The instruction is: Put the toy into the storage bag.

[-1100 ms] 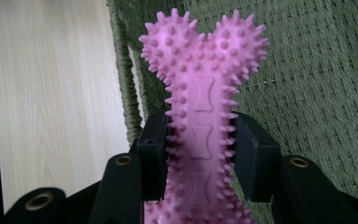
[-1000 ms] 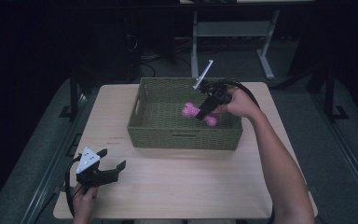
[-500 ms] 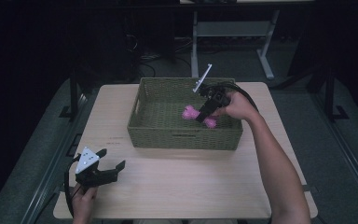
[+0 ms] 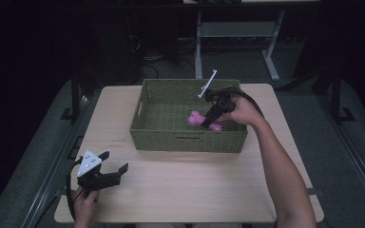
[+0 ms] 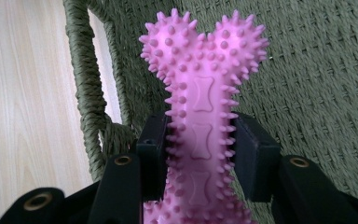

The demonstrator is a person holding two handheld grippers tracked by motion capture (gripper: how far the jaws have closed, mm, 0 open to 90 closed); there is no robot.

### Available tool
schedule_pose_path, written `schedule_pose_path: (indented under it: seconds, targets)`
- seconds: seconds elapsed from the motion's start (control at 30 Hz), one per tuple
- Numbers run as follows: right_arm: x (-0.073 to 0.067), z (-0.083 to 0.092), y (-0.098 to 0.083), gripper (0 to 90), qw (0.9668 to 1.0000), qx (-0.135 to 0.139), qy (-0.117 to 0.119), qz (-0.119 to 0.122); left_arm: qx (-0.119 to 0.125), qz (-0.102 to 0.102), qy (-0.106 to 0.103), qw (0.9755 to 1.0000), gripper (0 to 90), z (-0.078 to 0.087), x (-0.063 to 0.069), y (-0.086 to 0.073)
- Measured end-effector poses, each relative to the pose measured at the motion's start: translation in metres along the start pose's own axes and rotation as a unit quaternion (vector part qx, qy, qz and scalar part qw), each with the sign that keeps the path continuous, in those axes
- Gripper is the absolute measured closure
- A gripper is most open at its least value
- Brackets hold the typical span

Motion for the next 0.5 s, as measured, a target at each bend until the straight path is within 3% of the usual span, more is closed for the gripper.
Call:
schedule_pose_path:
  seconds: [0.5]
  targets:
    - [0.008,-0.014,-0.004,58.1,0.9999,-0.002,0.011,-0.004,-0.004,0.003,0.003,1.0,13.9,-0.002,0.0,-0.001]
Point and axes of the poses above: each handheld gripper's, and its own axes: z roughly backward along the jaws, y roughly out of its top, x roughly to its right, the point moved 5 cm from there along -z, roughly forward along the jaws, and after that the axes turned 12 degrees about y, right-handed, at the moved point
